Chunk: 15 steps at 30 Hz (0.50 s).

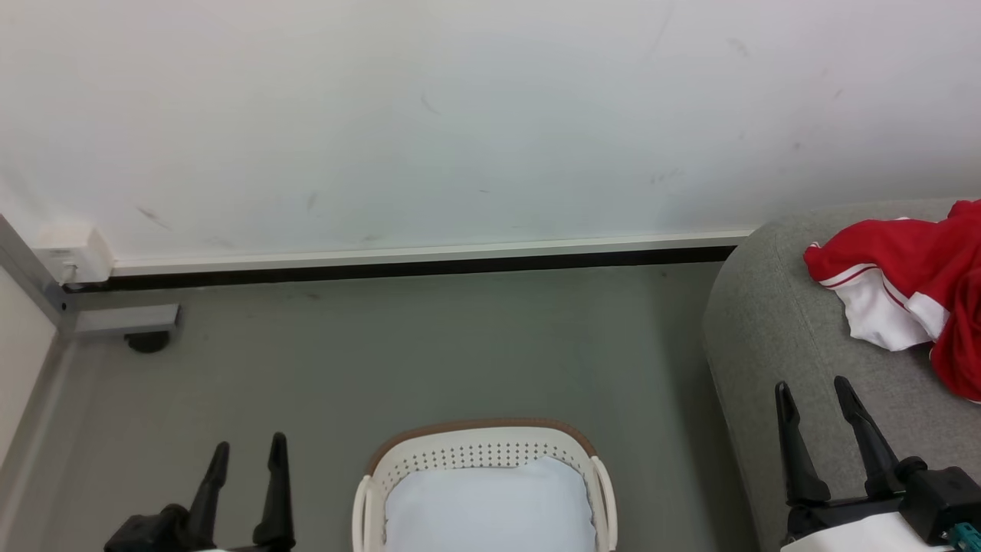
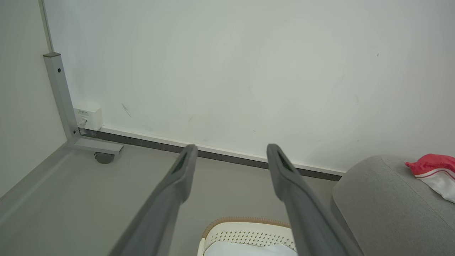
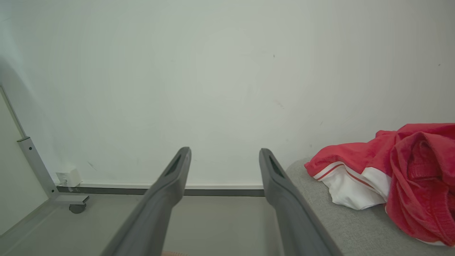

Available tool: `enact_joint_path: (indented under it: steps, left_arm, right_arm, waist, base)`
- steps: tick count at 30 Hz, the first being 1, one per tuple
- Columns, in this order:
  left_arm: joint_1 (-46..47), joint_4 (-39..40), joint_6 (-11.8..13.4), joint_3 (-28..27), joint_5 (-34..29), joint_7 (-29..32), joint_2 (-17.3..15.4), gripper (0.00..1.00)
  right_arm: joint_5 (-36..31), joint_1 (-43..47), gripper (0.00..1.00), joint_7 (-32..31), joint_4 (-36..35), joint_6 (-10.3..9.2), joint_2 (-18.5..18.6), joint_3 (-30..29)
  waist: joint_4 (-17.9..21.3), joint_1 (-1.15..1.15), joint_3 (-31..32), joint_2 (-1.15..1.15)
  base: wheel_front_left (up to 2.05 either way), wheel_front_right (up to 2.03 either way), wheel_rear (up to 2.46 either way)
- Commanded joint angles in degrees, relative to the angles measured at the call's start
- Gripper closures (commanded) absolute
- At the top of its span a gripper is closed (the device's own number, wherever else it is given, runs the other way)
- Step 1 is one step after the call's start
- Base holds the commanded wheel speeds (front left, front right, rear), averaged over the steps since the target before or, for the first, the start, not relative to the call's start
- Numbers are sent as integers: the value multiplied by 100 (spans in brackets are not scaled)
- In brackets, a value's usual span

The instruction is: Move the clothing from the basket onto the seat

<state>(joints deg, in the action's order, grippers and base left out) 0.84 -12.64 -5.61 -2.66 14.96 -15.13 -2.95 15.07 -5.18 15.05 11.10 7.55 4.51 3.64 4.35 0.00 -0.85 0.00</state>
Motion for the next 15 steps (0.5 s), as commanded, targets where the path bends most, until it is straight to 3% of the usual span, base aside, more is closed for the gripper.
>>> enact_joint_path:
  steps: [1, 15]
  left_arm:
    - [31, -32, -37, -20, -49, -2, -7, 0]
    - [126, -132, -109, 51, 46, -2, -1, 0]
  right_arm:
    - [-29, -52, 0, 15, 26, -13, -11, 1]
    - [-8, -153, 0, 16, 151, -13, -42, 78]
  waist:
    - [-10, 0, -3, 0]
    - [3, 0, -6, 0]
  base:
    - [0, 0, 0]
    - [0, 0, 0]
